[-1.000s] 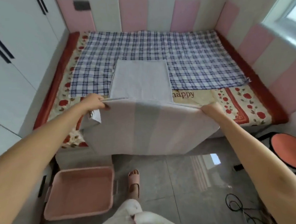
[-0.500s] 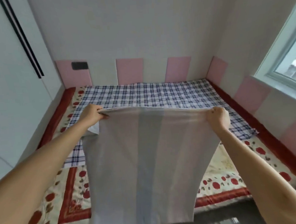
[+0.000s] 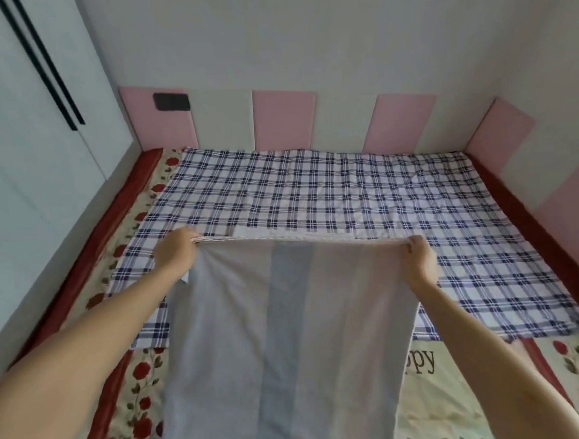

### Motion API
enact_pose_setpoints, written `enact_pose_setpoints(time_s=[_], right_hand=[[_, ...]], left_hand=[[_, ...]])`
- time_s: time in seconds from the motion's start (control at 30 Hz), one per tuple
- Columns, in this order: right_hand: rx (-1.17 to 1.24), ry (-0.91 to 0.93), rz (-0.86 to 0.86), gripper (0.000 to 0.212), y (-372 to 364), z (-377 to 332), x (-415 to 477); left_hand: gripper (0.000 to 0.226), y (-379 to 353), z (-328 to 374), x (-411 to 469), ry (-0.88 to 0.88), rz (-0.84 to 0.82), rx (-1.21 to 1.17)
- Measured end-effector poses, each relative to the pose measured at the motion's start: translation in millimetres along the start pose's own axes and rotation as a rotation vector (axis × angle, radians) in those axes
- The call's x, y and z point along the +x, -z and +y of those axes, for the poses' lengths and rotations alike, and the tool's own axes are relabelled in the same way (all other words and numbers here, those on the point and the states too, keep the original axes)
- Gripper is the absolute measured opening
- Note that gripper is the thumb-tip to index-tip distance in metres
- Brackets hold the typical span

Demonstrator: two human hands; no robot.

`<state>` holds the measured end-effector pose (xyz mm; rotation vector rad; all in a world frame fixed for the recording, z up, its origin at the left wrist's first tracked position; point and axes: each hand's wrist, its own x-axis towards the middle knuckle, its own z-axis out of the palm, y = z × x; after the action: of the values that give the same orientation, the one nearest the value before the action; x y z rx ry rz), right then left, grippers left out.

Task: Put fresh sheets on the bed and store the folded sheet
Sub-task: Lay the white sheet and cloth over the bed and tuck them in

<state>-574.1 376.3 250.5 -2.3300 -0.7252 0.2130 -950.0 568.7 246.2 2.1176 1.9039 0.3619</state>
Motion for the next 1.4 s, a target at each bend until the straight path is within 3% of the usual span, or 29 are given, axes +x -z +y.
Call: enact_pose_setpoints(time_s=[0.17,0.37,0.57,0.63,0.7,0.8,0.9,1.03,1.1,1.17,1.27,1.4], right_hand=[[0.040,-0.056,-0.028,0.025,-80,19,78],[0.110,-0.128,0.083,0.026,-210,52,172],[0.026,-0.284,-0.154,0.023,-419,171,219],[-0.069,-0.235,-0.093,0.033,-460,199,217],[-0.300,-0.099,0.091,0.035,-499,227,214],[-0.361,-0.030,0.230,0.036,-518,239,221],[-0.367,0.023,0.237,0.031,-520,250,218],[-0.275,0.019,0.112,0.023,-517,243,219],[-0.120,-0.167,0.079,0.021,-497,227,222],[0.020,-0.243,0.152,0.019,-482,208,225],[0.138,-0.146,0.248,0.019,-448,165,241],[0.192,-0.086,0.166,0.019,-420,105,311]], left_hand=[[0.035,-74,10,78,0.061,-0.010,-0.020],[0.029,-203,20,189,0.060,0.066,-0.002],[0.024,-452,-30,239,0.188,-0.062,0.081],[0.025,-497,-46,236,0.140,0.001,0.133],[0.024,-533,-60,232,0.097,0.146,0.174],[0.027,-549,-63,239,0.077,0.260,0.162],[0.029,-553,-67,237,0.071,0.285,0.137],[0.027,-548,-76,227,0.063,0.246,0.087],[0.025,-530,-68,227,0.099,0.191,0.013],[0.025,-504,-59,235,0.217,0.205,-0.050],[0.026,-446,-28,262,0.216,0.241,-0.122],[0.025,-395,16,335,0.243,0.207,-0.104]])
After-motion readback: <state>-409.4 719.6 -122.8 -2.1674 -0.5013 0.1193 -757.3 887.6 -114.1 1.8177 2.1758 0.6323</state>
